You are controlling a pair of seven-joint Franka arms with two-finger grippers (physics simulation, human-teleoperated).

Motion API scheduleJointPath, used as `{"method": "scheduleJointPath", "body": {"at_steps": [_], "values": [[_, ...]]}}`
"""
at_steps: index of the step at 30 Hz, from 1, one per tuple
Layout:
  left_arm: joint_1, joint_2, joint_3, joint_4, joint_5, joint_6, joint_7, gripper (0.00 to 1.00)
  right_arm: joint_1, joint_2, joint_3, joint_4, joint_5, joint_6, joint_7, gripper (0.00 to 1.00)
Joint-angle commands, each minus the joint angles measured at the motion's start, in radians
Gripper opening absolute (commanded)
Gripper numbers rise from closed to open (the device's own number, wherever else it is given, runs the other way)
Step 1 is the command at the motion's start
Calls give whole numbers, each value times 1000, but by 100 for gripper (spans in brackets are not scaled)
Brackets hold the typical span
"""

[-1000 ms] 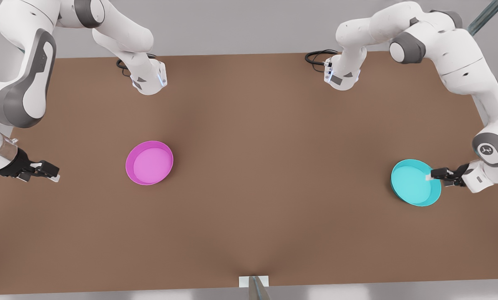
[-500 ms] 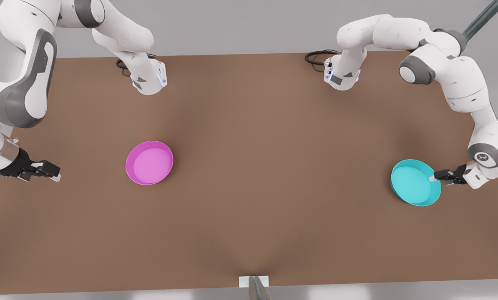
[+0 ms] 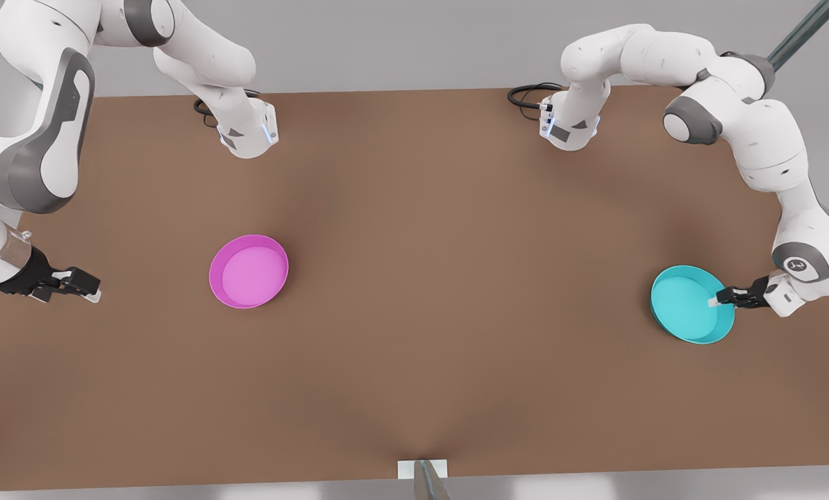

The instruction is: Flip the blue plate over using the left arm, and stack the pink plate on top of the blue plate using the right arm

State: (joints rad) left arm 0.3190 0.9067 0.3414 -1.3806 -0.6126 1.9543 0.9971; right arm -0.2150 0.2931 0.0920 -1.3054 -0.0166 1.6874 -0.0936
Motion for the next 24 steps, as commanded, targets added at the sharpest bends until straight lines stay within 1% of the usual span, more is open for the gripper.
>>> {"method": "scheduleJointPath", "body": {"at_steps": [1,6,9,17,24], "values": [[0,0,-1,0,-1,0,0,37,0,0,0,0,0,0,0,100],[0,8,-1,0,-1,0,0,31,0,0,0,0,0,2,0,100],[0,8,-1,0,-1,0,0,26,0,0,0,0,0,0,0,100],[0,12,-1,0,-1,0,0,22,0,0,0,0,0,2,0,100],[-1,3,-2,17,-1,-11,-17,21,0,0,2,0,-2,-5,0,100]]}}
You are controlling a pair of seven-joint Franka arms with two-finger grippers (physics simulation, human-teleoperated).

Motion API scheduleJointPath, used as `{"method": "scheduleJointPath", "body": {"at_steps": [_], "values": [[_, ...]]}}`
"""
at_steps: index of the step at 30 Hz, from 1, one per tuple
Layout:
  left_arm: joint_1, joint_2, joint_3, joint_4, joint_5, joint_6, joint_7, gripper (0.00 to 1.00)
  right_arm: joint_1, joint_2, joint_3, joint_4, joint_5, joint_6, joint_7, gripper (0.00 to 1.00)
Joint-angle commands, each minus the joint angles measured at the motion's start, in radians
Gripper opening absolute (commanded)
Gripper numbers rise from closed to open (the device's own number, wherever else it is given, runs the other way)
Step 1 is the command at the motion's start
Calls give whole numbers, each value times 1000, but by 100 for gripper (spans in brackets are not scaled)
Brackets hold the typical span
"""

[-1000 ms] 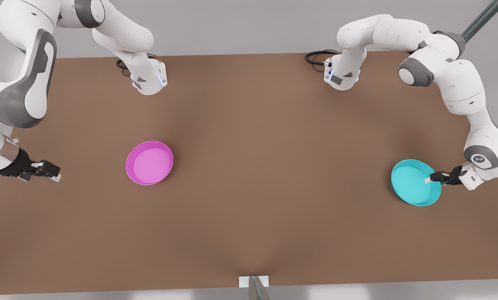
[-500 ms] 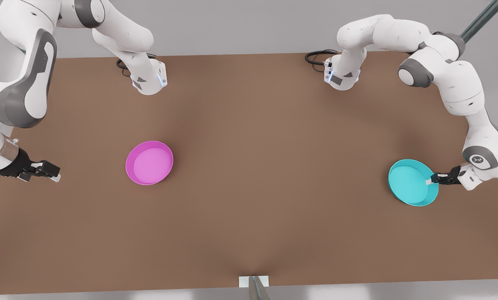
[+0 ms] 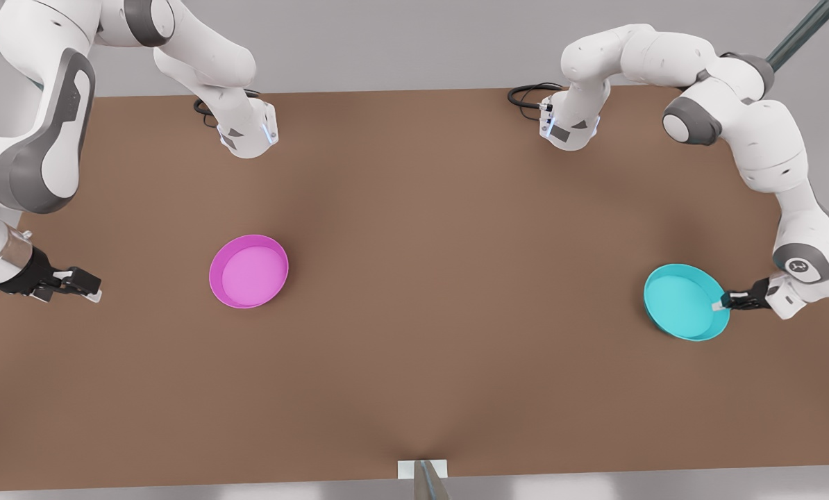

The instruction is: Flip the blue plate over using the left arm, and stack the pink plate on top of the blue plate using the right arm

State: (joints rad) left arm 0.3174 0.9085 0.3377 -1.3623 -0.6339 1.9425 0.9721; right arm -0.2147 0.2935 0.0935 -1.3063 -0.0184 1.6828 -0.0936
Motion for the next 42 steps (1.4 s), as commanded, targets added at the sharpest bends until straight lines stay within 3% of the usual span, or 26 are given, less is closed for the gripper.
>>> {"method": "scheduleJointPath", "body": {"at_steps": [1,7,17,29,42], "values": [[0,-2,-5,0,20,0,-4,21,0,1,0,1,0,0,0,100],[-21,-5,-9,69,36,-88,-92,21,0,0,0,1,0,2,0,100],[-204,-57,-6,198,154,-235,-463,21,0,0,0,1,0,2,2,100],[-481,-174,-5,196,375,-292,-777,21,0,1,0,1,0,3,2,100],[-911,-234,-5,195,740,-402,-1245,21,0,0,0,1,0,6,2,100]]}}
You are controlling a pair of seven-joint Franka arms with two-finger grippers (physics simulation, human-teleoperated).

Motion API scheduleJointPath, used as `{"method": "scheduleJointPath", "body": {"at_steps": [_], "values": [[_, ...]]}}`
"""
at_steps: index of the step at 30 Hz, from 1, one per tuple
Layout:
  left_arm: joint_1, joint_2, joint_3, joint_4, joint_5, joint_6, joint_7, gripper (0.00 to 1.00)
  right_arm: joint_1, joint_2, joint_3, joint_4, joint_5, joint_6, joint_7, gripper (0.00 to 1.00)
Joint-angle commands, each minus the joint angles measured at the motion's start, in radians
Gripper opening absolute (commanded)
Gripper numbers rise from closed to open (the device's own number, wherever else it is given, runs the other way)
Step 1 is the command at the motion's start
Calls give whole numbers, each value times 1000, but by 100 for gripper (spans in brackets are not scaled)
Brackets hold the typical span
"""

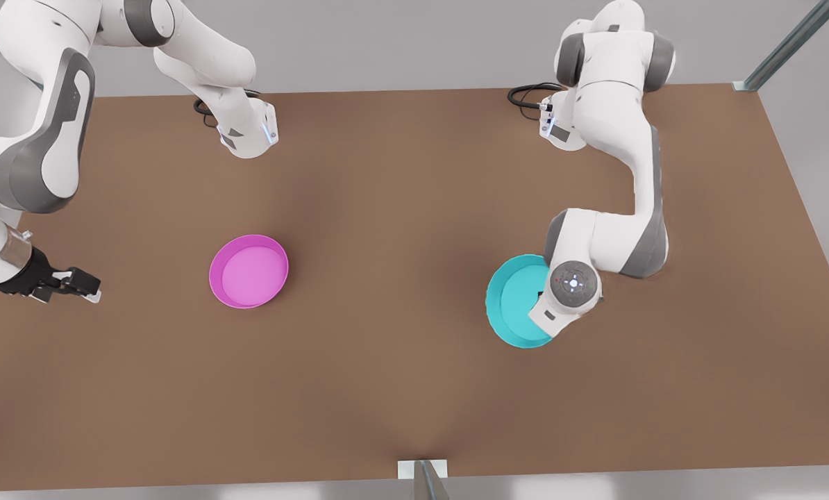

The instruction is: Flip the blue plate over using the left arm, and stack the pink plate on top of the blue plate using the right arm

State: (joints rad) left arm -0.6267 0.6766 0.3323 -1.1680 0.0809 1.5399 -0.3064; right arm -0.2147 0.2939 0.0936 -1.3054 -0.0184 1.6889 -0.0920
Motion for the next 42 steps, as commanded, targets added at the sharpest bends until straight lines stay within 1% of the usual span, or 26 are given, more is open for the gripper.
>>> {"method": "scheduleJointPath", "body": {"at_steps": [1,4,10,13,16,19,21,23,26,32,37,40,42], "values": [[-13,0,1,-1,72,0,-13,21,0,-1,0,0,0,-2,0,100],[-102,7,-1,-7,163,0,-131,21,0,1,0,0,0,-3,0,100],[-231,32,-1,-10,246,-27,-436,21,0,1,0,0,0,-2,0,100],[-292,58,-1,-12,345,-72,-499,21,0,-1,0,0,0,-2,0,100],[-381,106,-2,-12,488,-129,-568,21,0,1,0,0,0,-2,0,100],[-433,146,-2,-12,556,-138,-622,21,0,1,0,0,0,0,0,100],[-461,162,-2,-13,612,-141,-645,21,0,1,0,0,0,-2,0,100],[-490,179,-2,-12,694,-188,-648,21,0,1,0,0,0,0,0,100],[-531,202,-2,-12,763,-230,-677,21,0,-1,0,0,0,0,0,100],[-611,254,-2,-4,820,-323,-757,21,0,-1,0,0,0,0,0,100],[-634,287,-4,-4,861,-316,-767,21,0,1,0,0,0,-2,0,100],[-634,311,-4,1,930,-231,-766,21,0,1,0,0,0,-2,0,100],[-634,325,-4,1,981,-208,-766,21,0,1,0,0,0,-2,0,100]]}}
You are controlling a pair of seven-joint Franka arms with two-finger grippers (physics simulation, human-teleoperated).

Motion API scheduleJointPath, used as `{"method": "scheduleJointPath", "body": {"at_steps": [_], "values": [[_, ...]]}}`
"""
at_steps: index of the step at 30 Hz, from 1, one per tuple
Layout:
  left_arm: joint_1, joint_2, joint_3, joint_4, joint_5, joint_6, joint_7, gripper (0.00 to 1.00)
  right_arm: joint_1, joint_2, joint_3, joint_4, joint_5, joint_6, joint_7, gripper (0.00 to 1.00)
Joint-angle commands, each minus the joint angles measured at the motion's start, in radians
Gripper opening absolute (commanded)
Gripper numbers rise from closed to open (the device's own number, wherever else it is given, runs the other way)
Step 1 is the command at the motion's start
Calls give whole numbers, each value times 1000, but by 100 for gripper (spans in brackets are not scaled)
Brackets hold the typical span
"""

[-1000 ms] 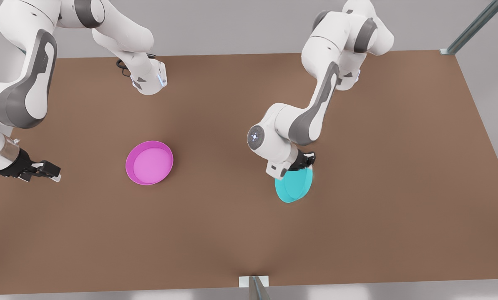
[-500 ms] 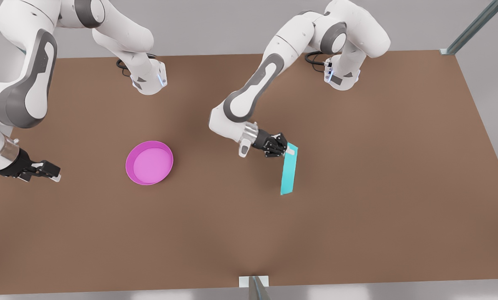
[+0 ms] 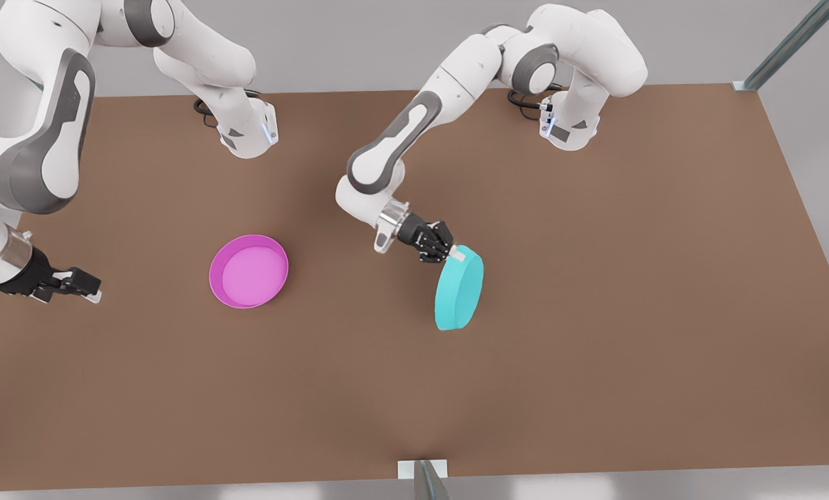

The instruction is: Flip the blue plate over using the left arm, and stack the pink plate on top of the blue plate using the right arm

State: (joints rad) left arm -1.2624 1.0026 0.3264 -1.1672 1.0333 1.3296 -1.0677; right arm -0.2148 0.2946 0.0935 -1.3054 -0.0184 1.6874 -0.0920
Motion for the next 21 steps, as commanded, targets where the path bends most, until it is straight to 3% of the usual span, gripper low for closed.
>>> {"method": "scheduleJointPath", "body": {"at_steps": [1,6,21], "values": [[0,1,-4,0,60,0,2,21,0,0,0,0,0,0,0,100],[-3,28,-52,-2,180,-90,12,21,8,0,0,0,-3,0,0,100],[-32,145,-53,11,186,-113,11,24,28,-31,0,8,-35,-89,8,100]]}}
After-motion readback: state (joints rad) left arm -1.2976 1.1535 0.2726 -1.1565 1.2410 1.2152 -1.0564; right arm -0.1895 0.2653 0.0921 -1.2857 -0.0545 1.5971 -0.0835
